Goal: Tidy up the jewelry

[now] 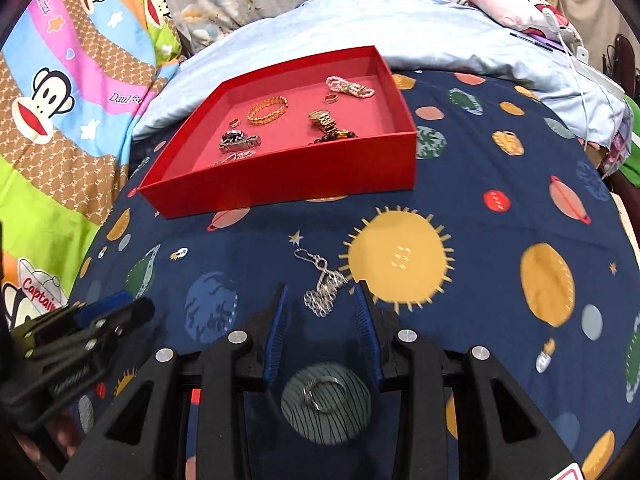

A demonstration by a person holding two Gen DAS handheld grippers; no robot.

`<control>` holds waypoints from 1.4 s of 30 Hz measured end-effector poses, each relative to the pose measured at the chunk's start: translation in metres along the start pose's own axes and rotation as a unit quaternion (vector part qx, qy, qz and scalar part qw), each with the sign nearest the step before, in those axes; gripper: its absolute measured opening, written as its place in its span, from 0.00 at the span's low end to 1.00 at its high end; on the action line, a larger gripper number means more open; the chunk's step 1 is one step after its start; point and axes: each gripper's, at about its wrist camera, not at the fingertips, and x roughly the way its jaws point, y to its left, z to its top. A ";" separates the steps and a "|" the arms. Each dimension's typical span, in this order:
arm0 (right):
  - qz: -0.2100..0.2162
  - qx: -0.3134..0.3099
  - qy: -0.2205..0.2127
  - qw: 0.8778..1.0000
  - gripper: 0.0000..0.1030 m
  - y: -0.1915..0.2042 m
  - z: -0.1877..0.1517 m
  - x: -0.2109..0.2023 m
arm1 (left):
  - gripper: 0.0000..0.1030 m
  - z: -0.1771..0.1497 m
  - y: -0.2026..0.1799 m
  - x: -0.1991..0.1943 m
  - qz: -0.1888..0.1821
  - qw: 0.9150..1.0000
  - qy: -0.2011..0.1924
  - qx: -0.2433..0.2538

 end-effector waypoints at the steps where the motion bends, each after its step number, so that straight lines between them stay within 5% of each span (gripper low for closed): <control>1: 0.000 0.000 0.001 1.000 0.32 0.001 0.000 0.003 | 0.33 0.000 0.000 0.000 -0.002 1.000 0.001 0.000; 6: -0.024 -0.016 0.001 1.000 0.29 0.007 0.000 0.013 | 0.33 -0.003 -0.001 0.002 -0.007 1.000 0.009 -0.002; 11: -0.054 -0.037 -0.005 0.998 0.10 0.008 -0.003 0.013 | 0.33 -0.006 -0.005 0.003 -0.014 1.000 0.015 0.002; 22: -0.044 0.009 -0.025 0.999 0.09 -0.022 -0.009 -0.023 | 0.41 -0.010 -0.027 0.000 -0.034 0.999 0.023 0.016; 42: -0.038 0.067 -0.044 0.996 0.09 -0.078 -0.036 -0.076 | 0.39 -0.026 -0.133 0.019 -0.076 0.990 0.029 0.116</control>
